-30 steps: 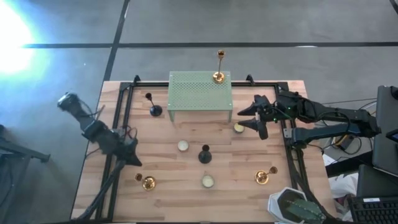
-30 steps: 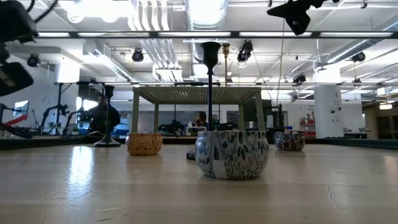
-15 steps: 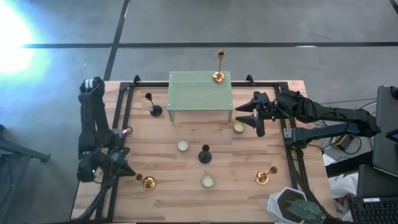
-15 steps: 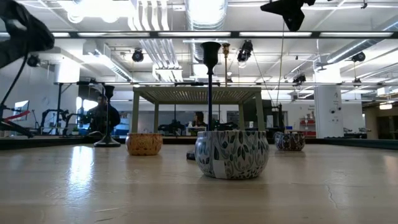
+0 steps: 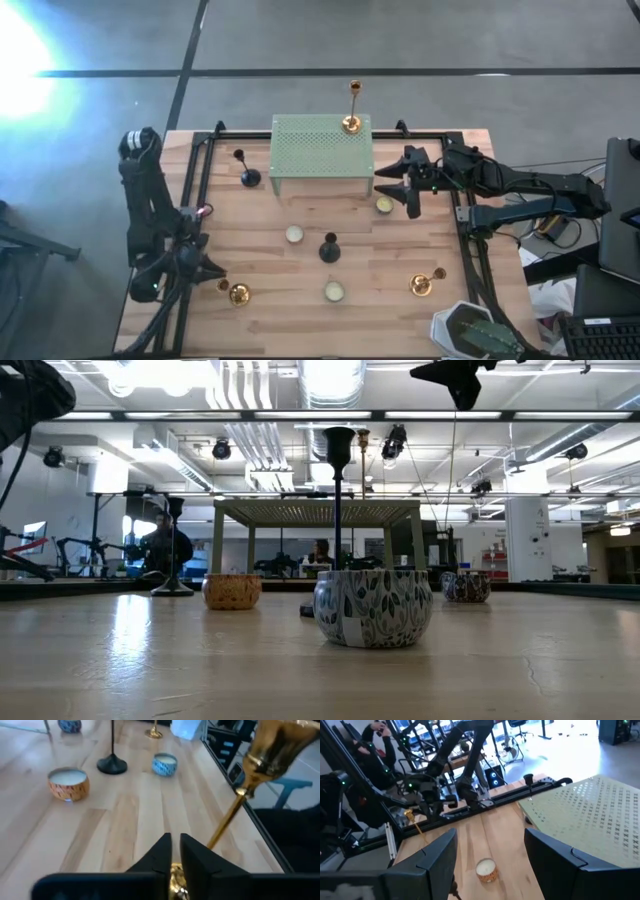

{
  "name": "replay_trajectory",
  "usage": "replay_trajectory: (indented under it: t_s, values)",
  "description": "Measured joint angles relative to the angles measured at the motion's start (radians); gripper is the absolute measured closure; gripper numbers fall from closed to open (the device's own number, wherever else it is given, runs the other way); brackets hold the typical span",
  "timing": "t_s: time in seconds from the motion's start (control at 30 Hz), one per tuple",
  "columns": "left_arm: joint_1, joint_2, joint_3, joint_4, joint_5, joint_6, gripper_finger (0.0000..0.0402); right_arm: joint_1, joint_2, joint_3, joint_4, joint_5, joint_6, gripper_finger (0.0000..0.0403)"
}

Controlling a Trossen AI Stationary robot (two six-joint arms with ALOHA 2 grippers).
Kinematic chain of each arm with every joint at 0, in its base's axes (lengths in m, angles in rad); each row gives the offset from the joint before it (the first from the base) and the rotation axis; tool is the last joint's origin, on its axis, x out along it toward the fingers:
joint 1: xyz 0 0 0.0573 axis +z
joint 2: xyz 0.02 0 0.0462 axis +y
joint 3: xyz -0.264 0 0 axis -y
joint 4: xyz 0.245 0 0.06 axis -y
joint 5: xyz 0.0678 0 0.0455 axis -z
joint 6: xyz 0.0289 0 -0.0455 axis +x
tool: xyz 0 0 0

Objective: Pick & Place candle stick holders
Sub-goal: Align the left gold candle holder with the other gold candle holder on the shelf

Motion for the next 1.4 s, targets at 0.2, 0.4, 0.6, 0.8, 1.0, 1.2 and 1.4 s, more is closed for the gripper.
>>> replay_trajectory:
  t_s: [0.2,0.4,0.6,0.8,1.0,1.2,1.4]
  values:
    - [0.005,0.016,0.0,0.0,-0.018,-0.051,0.0286,0.0,0.0,0.0,0.016,0.0,0.0,0.0179]
    - [0.006,0.038,0.0,0.034,-0.019,-0.057,0.0262,0.0,0.0,0.0,0.017,0.0,0.0,0.0179]
    - [0.007,0.068,0.0,0.084,0.054,-0.056,0.0262,-0.001,0.0,0.0,0.018,0.0,0.001,0.0179]
    - [0.007,0.098,0.0,0.134,0.065,-0.047,0.0262,0.0,0.0,0.0,0.018,0.0,0.003,0.0179]
    - [0.012,0.111,0.0,0.252,0.059,0.012,0.0262,0.0,0.0,0.006,0.019,0.0,0.003,0.0179]
    - [0.038,0.119,0.0,0.341,0.045,0.191,0.0262,0.0,0.0,0.018,0.027,0.0,0.003,0.0179]
    - [0.09,0.122,0.0,0.34,0.054,0.247,0.0262,0.0,-0.001,0.018,0.055,0.0,0.003,0.0179]
